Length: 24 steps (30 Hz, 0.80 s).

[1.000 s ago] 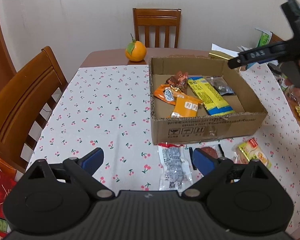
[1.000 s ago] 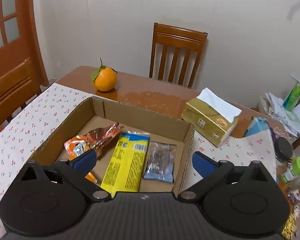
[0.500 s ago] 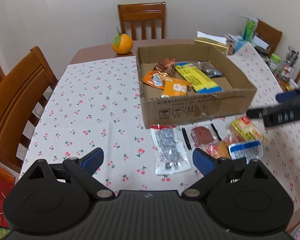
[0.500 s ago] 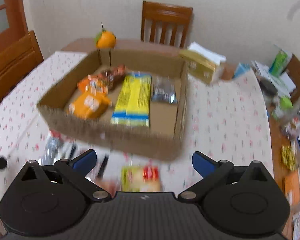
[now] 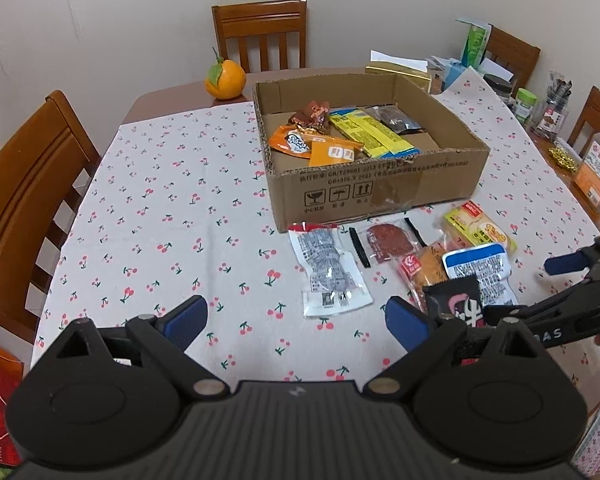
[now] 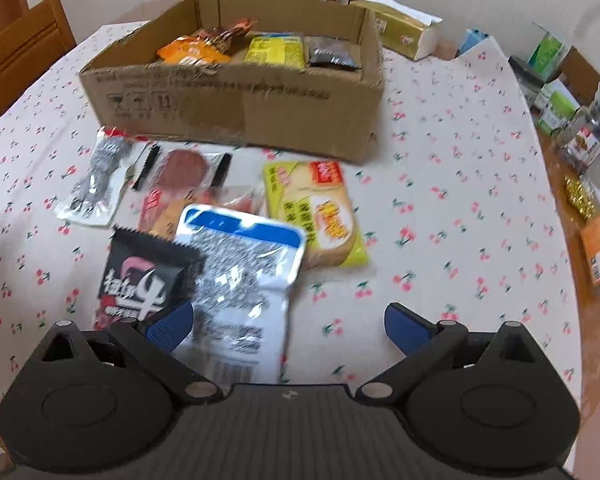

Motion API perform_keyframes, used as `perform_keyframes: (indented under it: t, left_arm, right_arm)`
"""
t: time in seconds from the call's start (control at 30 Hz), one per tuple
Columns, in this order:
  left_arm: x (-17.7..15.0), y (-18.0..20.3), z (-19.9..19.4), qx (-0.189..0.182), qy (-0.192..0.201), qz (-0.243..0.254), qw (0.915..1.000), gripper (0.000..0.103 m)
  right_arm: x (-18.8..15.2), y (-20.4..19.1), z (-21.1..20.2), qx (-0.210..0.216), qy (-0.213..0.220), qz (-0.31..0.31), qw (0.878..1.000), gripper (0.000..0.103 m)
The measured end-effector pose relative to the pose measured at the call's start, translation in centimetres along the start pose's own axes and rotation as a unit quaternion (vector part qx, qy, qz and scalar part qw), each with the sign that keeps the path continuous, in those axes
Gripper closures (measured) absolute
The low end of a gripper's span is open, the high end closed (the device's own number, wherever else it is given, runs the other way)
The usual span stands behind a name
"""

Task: Organize snacks
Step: 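Move both open tools back toward the white-blue and jerky packets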

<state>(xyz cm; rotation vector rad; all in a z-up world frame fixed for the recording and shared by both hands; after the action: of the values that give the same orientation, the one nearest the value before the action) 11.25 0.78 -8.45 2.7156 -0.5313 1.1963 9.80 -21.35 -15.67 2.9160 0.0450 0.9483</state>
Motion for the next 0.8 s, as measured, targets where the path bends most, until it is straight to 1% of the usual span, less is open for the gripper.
perform_keyframes:
  t: [0.17,0.3,0.4,0.53,0.67,0.73,0.8]
  left_arm:
    - [-0.6,-0.6,-0.2,-0.013,-0.002,0.001,0.9999,0.007]
    - [-1.1,-0.9,0.0,-0.025,-0.012,0.002,0.9996,0.007]
    - [-1.3,-0.7,0.1,-0.032,-0.016,0.007,0.9993,0.007]
    - [-1.4,-0.2,0.3,-0.034,-0.019,0.008,0.9992,0.007]
    - [-1.5,1.0,1.0,-0.031,-0.026,0.0,0.9992,0.008]
    - [-1.5,1.8,1.5,-0.033,-0.032,-0.008,0.9989,0.007]
    - [-1.6,2.7,2.3,-0.033,-0.043,-0.024,0.9982,0.007]
  right_arm:
    - [-0.3,-1.4,0.3,0.008,-0.006,0.01,1.0,0.0]
    - [-0.3,-2.4,0.8,-0.008,-0.004,0.013,1.0,0.0]
    - [-0.4,-2.4,0.8,-0.019,0.0,0.013,1.0,0.0]
    - [-1.3,-1.4,1.2,-0.024,-0.019,0.013,0.999,0.0]
    - [-2.1,0.2,0.9,-0.021,-0.017,0.007,1.0,0.0]
    - [-2.5,1.1,0.9,-0.01,-0.017,0.003,1.0,0.0]
    - [-2.7,2.2,1.0,0.014,-0.02,-0.003,1.0,0.0]
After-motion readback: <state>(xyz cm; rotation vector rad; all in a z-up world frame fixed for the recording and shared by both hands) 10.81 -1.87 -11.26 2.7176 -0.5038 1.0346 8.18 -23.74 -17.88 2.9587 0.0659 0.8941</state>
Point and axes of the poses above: each gripper's, at about its wrist camera, not at the fingertips, and z roughly the way its jaws point, y to its right, x to its top, the point moved 1 cm from there along z, roughly the way its jaws point, and after that the axes turned 8 degrees about y, right-handed, at the moved point
